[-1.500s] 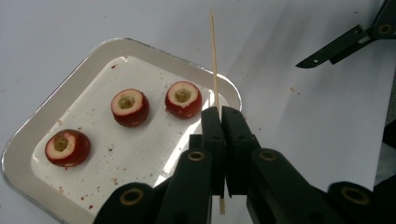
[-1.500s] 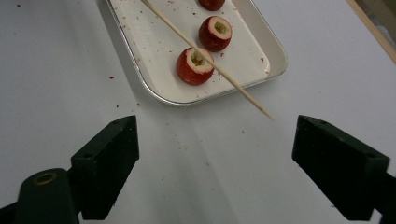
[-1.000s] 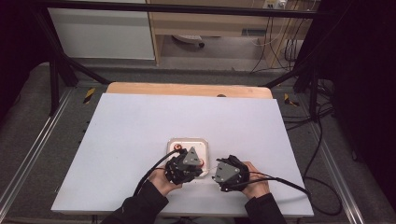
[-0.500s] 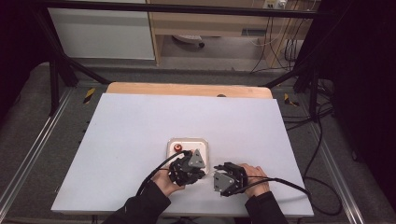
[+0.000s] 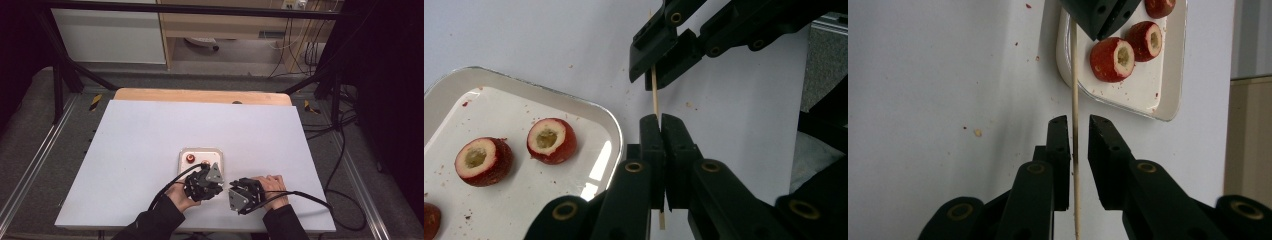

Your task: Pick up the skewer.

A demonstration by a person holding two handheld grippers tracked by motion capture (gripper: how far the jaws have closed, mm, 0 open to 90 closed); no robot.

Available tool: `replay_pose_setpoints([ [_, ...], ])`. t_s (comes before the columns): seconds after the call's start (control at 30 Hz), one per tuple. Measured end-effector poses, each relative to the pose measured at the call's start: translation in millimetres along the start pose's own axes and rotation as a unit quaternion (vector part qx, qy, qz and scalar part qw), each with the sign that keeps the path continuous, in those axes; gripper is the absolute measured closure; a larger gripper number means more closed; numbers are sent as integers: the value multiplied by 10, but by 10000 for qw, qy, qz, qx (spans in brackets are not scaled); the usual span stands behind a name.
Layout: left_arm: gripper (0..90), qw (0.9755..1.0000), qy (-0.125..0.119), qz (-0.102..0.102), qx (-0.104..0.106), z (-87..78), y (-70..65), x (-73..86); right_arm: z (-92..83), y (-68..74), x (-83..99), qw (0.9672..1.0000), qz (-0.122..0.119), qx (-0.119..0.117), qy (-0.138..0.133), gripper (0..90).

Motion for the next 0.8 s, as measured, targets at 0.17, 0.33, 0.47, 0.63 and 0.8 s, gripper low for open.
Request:
replay_pose_setpoints([
  [0.17,884,10000,13,-8,8,7,5,0,-6,7,3,9998,-175,-71,6,885],
  [0.33,880,10000,71,-27,4,9,23,11,-7,-3,-5,9996,-272,-26,39,889],
  [0.47,855,9994,300,-131,124,-13,48,29,-14,-18,-9,9992,-379,22,148,890],
  [0.63,828,9975,658,-235,121,-24,93,70,-26,-46,-3,9976,-526,136,429,890],
  [0.8,849,9950,972,-201,114,12,98,102,-18,-90,-46,9958,-749,259,468,891],
])
Point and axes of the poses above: each handheld gripper's, and its own axes: z roughly forward along the jaws, x roughly out of its underside, y roughly to its left, the point moved 9 cm from there along z, roughly forward along the jaws, and after that the axes turned 2 degrees about -z, right-handed, at the moved point
